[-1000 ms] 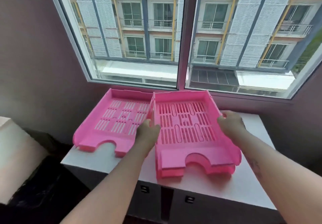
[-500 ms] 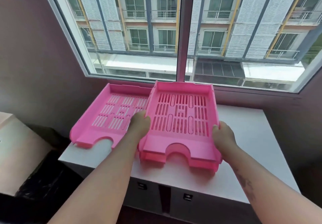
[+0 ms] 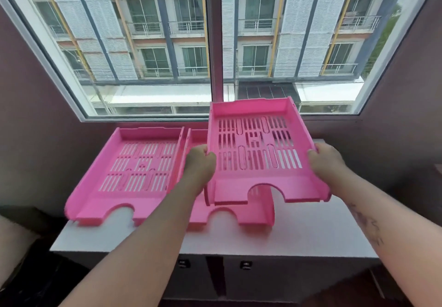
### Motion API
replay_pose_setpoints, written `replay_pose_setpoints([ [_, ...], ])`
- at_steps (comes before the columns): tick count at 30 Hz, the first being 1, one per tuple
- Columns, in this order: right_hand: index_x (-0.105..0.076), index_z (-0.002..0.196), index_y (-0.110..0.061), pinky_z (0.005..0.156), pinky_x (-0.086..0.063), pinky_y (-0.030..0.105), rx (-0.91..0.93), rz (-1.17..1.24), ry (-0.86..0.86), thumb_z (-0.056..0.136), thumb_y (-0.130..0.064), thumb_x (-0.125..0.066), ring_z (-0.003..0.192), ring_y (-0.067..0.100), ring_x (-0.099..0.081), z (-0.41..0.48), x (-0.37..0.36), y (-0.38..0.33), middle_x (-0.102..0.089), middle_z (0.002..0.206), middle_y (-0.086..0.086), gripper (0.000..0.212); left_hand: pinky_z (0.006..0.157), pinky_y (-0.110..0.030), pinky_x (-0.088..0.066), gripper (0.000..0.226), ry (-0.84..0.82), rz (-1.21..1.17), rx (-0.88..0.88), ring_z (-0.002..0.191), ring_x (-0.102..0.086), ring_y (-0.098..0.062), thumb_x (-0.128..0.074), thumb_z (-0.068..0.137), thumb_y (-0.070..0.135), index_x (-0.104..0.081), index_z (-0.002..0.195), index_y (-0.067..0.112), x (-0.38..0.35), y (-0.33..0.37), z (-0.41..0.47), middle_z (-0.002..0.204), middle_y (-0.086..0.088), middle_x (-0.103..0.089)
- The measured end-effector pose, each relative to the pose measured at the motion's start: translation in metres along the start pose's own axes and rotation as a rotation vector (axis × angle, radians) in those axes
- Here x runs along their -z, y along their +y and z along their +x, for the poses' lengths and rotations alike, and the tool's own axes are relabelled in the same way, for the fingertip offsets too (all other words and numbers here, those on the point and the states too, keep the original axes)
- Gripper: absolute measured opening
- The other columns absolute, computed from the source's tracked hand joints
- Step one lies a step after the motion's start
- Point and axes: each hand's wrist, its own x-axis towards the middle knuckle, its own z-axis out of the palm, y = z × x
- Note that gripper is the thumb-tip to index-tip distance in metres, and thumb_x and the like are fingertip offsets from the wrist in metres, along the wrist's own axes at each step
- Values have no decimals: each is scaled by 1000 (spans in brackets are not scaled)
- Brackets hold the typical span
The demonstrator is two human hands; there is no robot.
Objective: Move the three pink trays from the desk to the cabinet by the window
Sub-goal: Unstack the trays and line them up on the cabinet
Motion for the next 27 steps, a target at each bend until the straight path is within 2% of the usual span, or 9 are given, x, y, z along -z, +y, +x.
replay_pose_setpoints([
  [3,-56,94,-11,51,-30,24,-13,-47,44,97,-7,-39,74,28,-49,4,38,25,-58,88,12,18,57,-34,-19,17,-54,-28,-43,63,-25,-17,-43,82,0,-40,71,12,-36,21,-12,68,-8,-30],
  [7,-60,96,-9,55,-34,30,-75,-74,85,96,-9,-41,76,30,-52,8,80,66,-60,91,14,19,61,-37,-28,14,-135,-60,-27,67,-33,-18,-43,86,2,-43,77,13,-86,47,-28,77,-12,-40],
  [9,-63,101,-10,65,-38,33,-102,-66,95,95,-9,-42,85,31,-55,11,93,86,-62,97,15,22,67,-40,-45,12,-198,-32,-25,75,-55,-26,-43,91,5,-55,91,1,-106,56,-37,92,-19,-57],
  [10,-64,103,-9,67,-39,34,-112,-56,98,95,-9,-42,87,32,-56,13,99,96,-63,98,16,24,82,-46,-53,25,-227,4,-23,97,-64,-35,-44,94,8,-58,111,-4,-115,59,-42,112,-25,-63],
  [12,-65,107,-6,65,-39,34,-131,-39,91,96,-9,-42,86,32,-55,17,104,115,-63,98,17,26,100,-53,-48,40,-255,137,-46,122,-57,-41,-43,98,12,-49,133,-6,-129,59,-49,135,-27,-56],
  [15,-65,107,-6,58,-37,31,-161,-17,42,96,-10,-42,80,30,-54,22,100,138,-62,92,14,26,102,-47,-50,42,-252,260,-76,122,-58,-35,-41,100,17,-47,138,1,-145,54,-54,140,-21,-55],
  [19,-65,104,-7,65,-39,33,-184,35,-8,96,-11,-42,84,31,-56,30,84,155,-64,95,15,25,93,-29,-50,58,-264,278,-54,115,-60,-16,-39,103,15,-22,157,9,-157,46,-57,164,-10,-26],
  [23,-63,99,3,59,-34,32,-192,72,-41,95,-9,-43,78,27,-51,38,64,164,-61,89,14,25,119,-39,-25,58,-290,307,-18,151,-23,-28,-36,104,13,-17,158,7,-162,28,-55,168,-9,-11],
  [27,-60,89,0,54,-31,31,-194,99,-54,96,-7,-40,69,25,-47,37,45,172,-55,76,8,22,114,-41,-36,60,-294,287,26,145,-37,-30,-35,105,14,-10,159,10,-162,11,-61,166,-12,-17],
])
